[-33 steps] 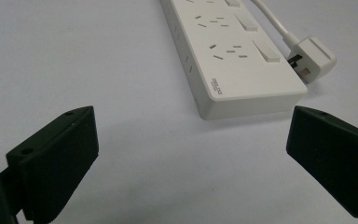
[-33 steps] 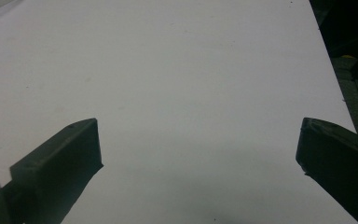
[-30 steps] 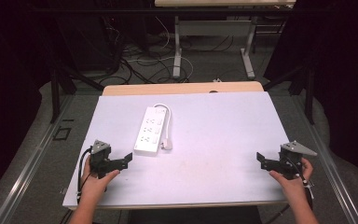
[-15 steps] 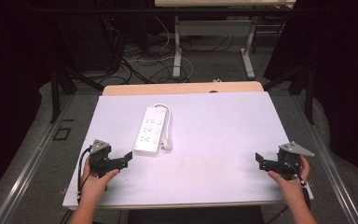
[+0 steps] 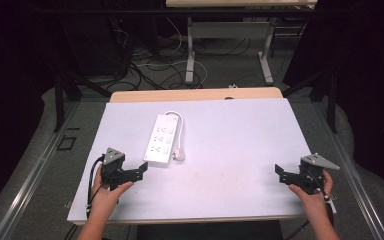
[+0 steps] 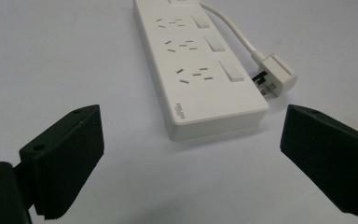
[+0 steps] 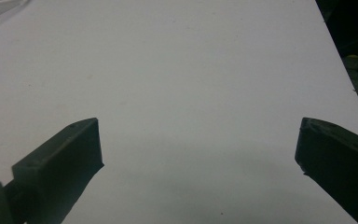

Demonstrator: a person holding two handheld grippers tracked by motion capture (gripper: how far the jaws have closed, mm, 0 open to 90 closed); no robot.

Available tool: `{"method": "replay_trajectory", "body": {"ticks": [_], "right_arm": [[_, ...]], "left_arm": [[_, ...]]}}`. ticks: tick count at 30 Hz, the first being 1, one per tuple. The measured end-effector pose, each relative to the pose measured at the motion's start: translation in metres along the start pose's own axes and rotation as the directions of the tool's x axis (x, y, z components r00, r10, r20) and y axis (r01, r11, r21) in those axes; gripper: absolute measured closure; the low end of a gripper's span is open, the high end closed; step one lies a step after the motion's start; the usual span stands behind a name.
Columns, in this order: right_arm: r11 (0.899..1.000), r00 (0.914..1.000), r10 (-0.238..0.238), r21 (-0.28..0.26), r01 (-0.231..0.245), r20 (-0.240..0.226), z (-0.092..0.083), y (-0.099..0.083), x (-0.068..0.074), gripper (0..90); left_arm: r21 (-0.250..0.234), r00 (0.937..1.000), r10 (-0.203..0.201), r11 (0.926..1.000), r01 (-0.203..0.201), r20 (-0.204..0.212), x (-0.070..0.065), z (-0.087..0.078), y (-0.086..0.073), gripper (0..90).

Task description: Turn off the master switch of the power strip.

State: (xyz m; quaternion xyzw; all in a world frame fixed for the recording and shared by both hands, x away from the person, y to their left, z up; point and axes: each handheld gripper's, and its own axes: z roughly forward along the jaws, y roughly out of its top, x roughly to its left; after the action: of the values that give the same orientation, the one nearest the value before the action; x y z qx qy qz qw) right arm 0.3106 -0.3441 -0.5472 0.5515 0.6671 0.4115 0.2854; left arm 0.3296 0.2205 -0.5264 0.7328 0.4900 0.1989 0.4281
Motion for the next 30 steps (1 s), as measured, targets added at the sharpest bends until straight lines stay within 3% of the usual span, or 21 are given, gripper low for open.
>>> {"method": "replay_trajectory", "body": {"ticks": [1,2,5,8,10,11,13,21,23,25,26,30], "right_arm": [[1.0,0.9999,0.007,-0.02,-0.007,0.013,0.001,0.0,0.001,0.2],[1.0,0.9997,0.023,0.0,-0.023,-0.002,-0.001,0.0,0.001,0.3],[1.0,1.0,0.001,-0.021,-0.001,0.002,-0.001,0.0,0.001,0.3],[1.0,0.9999,-0.009,-0.014,0.009,-0.008,-0.001,-0.001,0.002,0.0],[1.0,0.9999,-0.013,0.017,0.013,0.003,-0.003,0.0,0.003,0.0],[1.0,1.0,0.001,-0.002,-0.001,0.002,0.0,-0.001,0.004,0.0],[1.0,1.0,0.003,0.013,-0.003,0.001,-0.001,-0.002,0.005,0.0],[1.0,1.0,-0.006,0.016,0.006,0.0,-0.003,-0.003,0.008,0.0],[1.0,1.0,-0.004,0.014,0.005,-0.005,-0.003,-0.003,0.008,0.0],[1.0,1.0,-0.009,0.013,0.009,-0.003,-0.003,-0.004,0.008,0.0],[1.0,1.0,-0.003,-0.017,0.003,-0.001,-0.001,-0.005,0.008,0.0],[1.0,0.9999,-0.008,0.001,0.008,-0.008,-0.002,-0.005,0.008,0.0]], "left_arm": [[0.002,1.0,0.005,1.0,-0.005,0.003,-0.003,-0.001,0.001,6.1],[0.001,1.0,0.005,1.0,-0.005,0.007,-0.005,-0.002,0.002,6.1],[-0.003,0.9997,0.014,0.9999,-0.014,0.017,-0.01,-0.003,0.005,6.1],[-0.006,0.9997,0.008,1.0,-0.007,0.023,-0.013,-0.002,0.008,6.8],[-0.002,0.9991,0.033,0.9995,-0.033,0.026,-0.015,-0.002,0.011,9.8],[-0.002,0.9991,0.033,0.9995,-0.033,0.026,-0.015,-0.002,0.011,10.8],[-0.005,0.9989,0.036,0.9993,-0.036,0.03,-0.017,-0.002,0.016,11.6],[-0.009,0.9988,0.024,0.9997,-0.024,0.042,-0.02,-0.001,0.025,16.4],[-0.006,0.9986,0.004,1.0,-0.004,0.052,-0.022,0.0,0.028,17.1],[-0.001,0.9984,0.021,0.9998,-0.021,0.052,-0.023,0.0,0.031,17.6],[-0.001,0.9983,0.031,0.9995,-0.031,0.049,-0.024,0.001,0.033,18.1],[0.003,0.9979,0.044,0.999,-0.044,0.048,-0.026,0.002,0.041,19.5]]}}
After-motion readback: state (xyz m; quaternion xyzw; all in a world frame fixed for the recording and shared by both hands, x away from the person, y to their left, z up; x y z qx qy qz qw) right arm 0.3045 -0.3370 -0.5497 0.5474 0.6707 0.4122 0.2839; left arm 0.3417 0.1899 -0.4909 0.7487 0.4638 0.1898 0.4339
